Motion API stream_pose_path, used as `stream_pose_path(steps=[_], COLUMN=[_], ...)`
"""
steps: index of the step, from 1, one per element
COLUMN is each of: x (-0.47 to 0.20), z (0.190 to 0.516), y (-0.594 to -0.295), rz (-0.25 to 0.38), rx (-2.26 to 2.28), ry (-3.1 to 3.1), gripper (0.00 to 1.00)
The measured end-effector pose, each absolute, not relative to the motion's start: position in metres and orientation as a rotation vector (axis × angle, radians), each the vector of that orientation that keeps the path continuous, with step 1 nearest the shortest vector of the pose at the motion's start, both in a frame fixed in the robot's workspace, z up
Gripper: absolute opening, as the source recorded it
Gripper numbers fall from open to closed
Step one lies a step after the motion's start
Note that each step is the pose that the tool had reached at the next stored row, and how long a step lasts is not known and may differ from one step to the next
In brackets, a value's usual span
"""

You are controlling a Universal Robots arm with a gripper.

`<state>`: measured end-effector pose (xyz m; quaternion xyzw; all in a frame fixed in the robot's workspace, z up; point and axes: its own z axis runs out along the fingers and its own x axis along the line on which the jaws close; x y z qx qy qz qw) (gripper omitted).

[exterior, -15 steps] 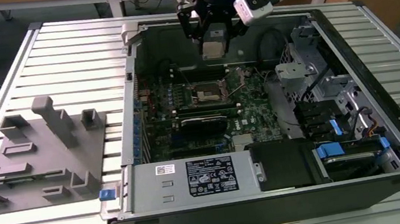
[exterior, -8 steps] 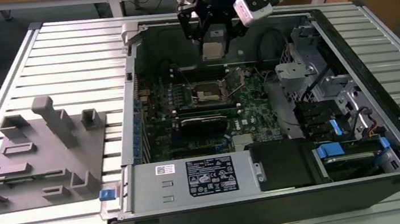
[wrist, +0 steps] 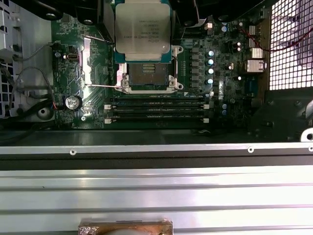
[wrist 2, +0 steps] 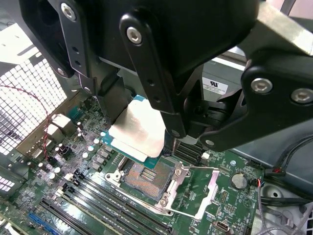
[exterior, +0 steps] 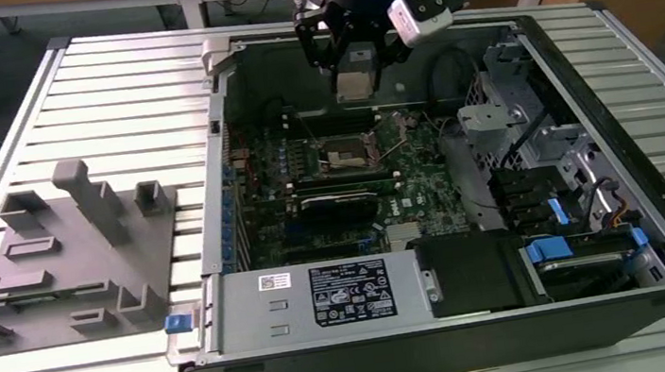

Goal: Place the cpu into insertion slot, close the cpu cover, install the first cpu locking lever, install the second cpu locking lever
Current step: 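Place the cpu into insertion slot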

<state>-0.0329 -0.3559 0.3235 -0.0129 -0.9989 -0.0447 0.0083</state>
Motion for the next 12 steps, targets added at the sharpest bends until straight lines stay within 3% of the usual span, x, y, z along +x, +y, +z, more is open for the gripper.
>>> stream_pose_path(steps=[12], x=[-0.0329], z=[0.3193], y=[-0.3559], rz=[-0.14], rx=[-0.04], ry=[-3.122], gripper=[0.54])
